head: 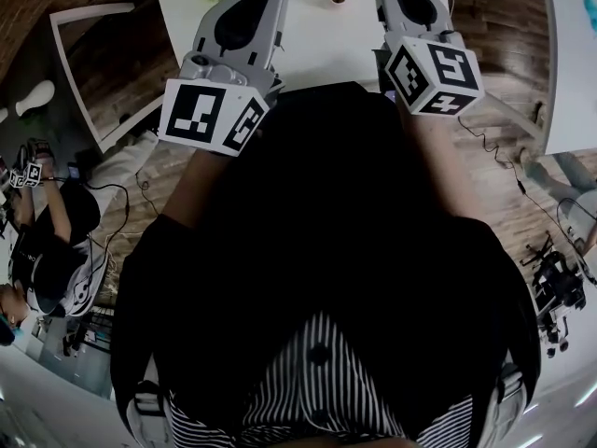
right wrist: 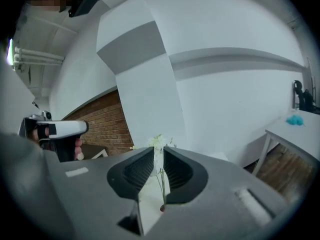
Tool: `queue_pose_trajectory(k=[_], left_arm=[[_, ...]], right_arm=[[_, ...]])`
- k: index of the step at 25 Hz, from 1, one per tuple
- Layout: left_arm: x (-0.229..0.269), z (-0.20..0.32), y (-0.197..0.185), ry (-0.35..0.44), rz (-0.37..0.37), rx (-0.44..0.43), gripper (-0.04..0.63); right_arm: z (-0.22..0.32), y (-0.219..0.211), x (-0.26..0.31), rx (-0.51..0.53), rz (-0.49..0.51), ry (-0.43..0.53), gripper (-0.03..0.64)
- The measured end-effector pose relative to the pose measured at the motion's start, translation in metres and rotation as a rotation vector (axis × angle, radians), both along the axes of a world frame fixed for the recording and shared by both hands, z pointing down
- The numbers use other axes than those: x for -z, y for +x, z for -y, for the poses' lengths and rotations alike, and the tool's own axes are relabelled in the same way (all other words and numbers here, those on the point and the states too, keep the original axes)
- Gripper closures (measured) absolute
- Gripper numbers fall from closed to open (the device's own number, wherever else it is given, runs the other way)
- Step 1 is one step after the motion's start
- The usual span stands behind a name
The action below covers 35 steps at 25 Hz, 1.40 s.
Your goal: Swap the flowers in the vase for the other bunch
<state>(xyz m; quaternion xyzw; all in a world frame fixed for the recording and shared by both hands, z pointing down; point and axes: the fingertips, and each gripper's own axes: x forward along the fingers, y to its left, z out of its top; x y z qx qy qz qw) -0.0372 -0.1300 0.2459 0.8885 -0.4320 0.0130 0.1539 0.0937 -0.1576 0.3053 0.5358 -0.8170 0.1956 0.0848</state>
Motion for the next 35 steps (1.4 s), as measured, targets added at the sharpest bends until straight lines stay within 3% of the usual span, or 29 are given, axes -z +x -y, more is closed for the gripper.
queue_pose_trajectory(k=[12,35], left_arm=[[-0.015,0.009,-0.005,-0.053,0.011,-0.008,0.592],[-0.042,0.035,-0.022,-0.121,0.049,0.015,0.592]], right_arm=[[0.003,-0.012,-0.060,0.101,-0.056,-0.141,0.522],[0.017,-0.043,-0.146,0.211,-0.114,-0.290,0.462]])
